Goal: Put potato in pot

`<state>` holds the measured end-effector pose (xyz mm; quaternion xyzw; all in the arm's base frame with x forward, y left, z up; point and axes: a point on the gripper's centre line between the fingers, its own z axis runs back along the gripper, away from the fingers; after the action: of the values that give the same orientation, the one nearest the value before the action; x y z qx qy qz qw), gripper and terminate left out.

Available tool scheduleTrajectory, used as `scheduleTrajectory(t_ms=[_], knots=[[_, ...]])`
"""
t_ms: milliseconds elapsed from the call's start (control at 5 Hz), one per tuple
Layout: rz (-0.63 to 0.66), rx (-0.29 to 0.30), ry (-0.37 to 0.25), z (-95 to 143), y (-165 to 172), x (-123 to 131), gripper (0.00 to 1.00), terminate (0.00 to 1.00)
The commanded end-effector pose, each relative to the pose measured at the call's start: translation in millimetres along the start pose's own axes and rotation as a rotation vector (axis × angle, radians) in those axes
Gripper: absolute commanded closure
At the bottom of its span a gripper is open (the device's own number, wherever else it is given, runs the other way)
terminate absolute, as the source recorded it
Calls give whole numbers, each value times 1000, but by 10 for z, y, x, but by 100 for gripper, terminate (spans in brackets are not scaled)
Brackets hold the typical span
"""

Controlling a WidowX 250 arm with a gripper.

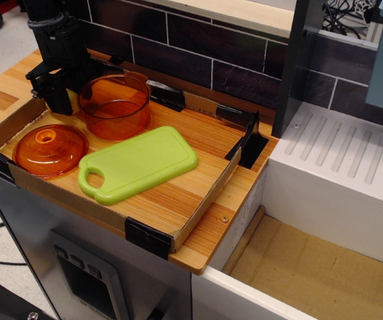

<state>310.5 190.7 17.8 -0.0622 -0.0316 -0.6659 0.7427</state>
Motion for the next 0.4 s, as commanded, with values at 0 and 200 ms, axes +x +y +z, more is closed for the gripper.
scheduleTrajectory(t_ms=[0,200], knots=[[56,102,49,461,148,-100,100,0],[136,141,81,732,221,-133,100,0]])
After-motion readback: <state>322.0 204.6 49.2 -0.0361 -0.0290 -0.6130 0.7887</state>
